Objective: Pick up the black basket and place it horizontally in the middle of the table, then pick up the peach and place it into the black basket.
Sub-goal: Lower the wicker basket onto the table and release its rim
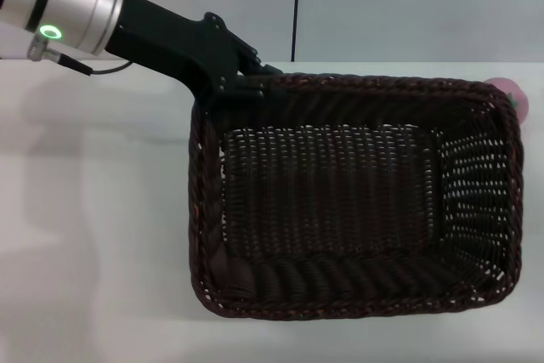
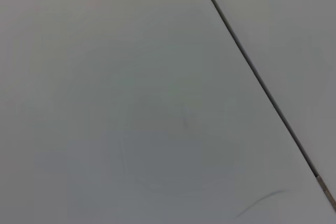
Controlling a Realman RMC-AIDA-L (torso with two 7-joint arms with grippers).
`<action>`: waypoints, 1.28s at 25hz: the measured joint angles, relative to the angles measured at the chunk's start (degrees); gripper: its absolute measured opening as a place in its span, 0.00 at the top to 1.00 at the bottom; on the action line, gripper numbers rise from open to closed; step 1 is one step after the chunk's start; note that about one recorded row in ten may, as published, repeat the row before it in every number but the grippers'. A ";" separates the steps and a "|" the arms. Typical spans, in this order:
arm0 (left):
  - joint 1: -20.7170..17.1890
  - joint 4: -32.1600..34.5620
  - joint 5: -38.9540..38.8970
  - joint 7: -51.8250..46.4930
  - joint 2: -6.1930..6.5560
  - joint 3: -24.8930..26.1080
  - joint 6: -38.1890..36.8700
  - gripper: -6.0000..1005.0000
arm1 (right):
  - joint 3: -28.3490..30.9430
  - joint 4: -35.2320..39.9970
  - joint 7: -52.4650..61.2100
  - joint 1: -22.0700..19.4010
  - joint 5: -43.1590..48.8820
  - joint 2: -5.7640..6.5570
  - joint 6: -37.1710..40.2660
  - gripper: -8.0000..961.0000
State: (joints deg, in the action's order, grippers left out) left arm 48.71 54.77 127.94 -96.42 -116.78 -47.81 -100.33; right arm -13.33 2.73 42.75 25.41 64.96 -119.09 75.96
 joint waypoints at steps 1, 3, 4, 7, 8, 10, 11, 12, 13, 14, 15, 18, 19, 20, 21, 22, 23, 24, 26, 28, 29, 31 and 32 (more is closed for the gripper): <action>0.04 -0.10 -0.04 0.19 -0.13 0.00 0.01 0.77 | -0.01 -0.02 0.00 -0.03 0.00 0.00 0.03 0.46; 0.31 -0.88 -0.07 1.07 -0.37 0.00 0.14 0.76 | -0.02 -0.23 -0.01 -0.11 0.00 0.00 0.11 0.47; 0.40 -1.23 -0.08 1.35 -0.40 0.00 0.25 0.75 | -0.03 -0.35 -0.02 -0.15 0.12 0.00 0.18 0.47; 0.94 -3.63 -0.25 3.14 -0.52 0.00 1.19 0.74 | -0.12 -0.58 -0.03 -0.55 1.10 0.00 1.56 0.47; 1.10 -4.47 -0.27 3.64 -0.59 0.00 1.88 0.73 | -0.14 -0.57 -0.07 -0.79 1.86 0.00 2.61 0.47; 1.32 -5.86 -0.20 4.14 -0.73 0.00 3.20 0.72 | -0.18 -0.49 -1.07 -1.33 4.01 0.00 5.85 0.47; 1.47 -6.59 -0.14 4.32 -0.78 0.00 3.93 0.72 | -0.18 -0.47 -1.59 -1.47 4.49 0.00 6.74 0.47; 1.63 -7.32 -0.11 4.42 -0.80 0.00 4.44 0.71 | -0.32 -0.53 -2.84 -1.68 4.95 0.00 8.52 0.47; 1.86 -8.16 -0.08 4.52 -0.80 0.00 5.01 0.71 | -0.63 -0.61 -3.75 -1.84 5.10 -0.01 9.99 0.46; 2.08 -9.02 -0.04 4.66 -0.81 -0.03 5.57 0.70 | -1.06 -0.64 -4.40 -2.00 5.15 -0.03 11.27 0.46; 2.17 -9.52 -0.03 4.79 -0.81 -0.10 6.08 0.70 | -1.66 -0.68 -4.62 -2.11 5.18 -0.04 12.07 0.46; 2.27 -10.15 0.04 4.83 -0.84 -0.64 7.90 0.68 | -3.11 -0.79 -4.69 -2.25 5.24 -0.07 13.33 0.47; 2.27 -10.15 0.04 4.73 -0.88 -0.73 8.25 0.68 | -3.24 -0.88 -4.62 -2.26 5.25 -0.08 13.45 0.47; 2.27 -10.16 0.05 4.60 -0.91 -0.83 8.68 0.67 | -3.24 -1.04 -4.57 -2.27 5.28 -0.08 13.52 0.47; 2.27 -10.16 0.05 4.48 -0.95 -0.98 9.31 0.67 | -3.25 -1.31 -4.53 -2.27 5.35 -0.08 13.64 0.47; 2.27 -10.17 0.05 4.44 -0.98 -1.17 9.80 0.66 | -3.26 -1.61 -4.51 -2.28 5.46 -0.09 13.73 0.47; 2.28 -10.20 0.06 4.47 -1.01 -1.47 10.30 0.66 | -3.27 -1.82 -4.50 -2.28 5.56 -0.09 13.78 0.47; 2.28 -10.27 0.06 4.54 -1.04 -1.83 10.82 0.65 | -3.28 -1.95 -4.49 -2.30 5.64 -0.09 13.79 0.47; 2.27 -10.43 0.04 4.75 -1.06 -2.47 11.53 0.64 | -3.41 -2.15 -4.46 -2.42 5.70 -0.09 13.80 0.47; 2.30 -10.54 0.02 4.88 -1.07 -2.85 12.01 0.63 | -3.76 -2.49 -4.45 -2.57 5.74 -0.09 13.81 0.46; 2.32 -10.55 -0.02 4.90 -1.07 -2.86 12.15 0.63 | -3.89 -2.62 -4.44 -2.62 5.76 -0.09 13.83 0.47; 2.34 -10.56 -0.20 4.94 -1.10 -2.86 12.30 0.57 | -4.14 -2.84 -4.43 -2.83 5.80 -0.09 13.95 0.47; 2.34 -10.56 -0.34 4.95 -1.13 -2.75 12.33 0.54 | -4.27 -2.86 -4.43 -2.97 5.80 -0.09 14.12 0.47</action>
State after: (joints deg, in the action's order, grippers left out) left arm 51.05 44.20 127.60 -91.47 -117.91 -50.57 -88.00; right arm -17.60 -0.13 38.32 22.45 70.77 -119.18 90.08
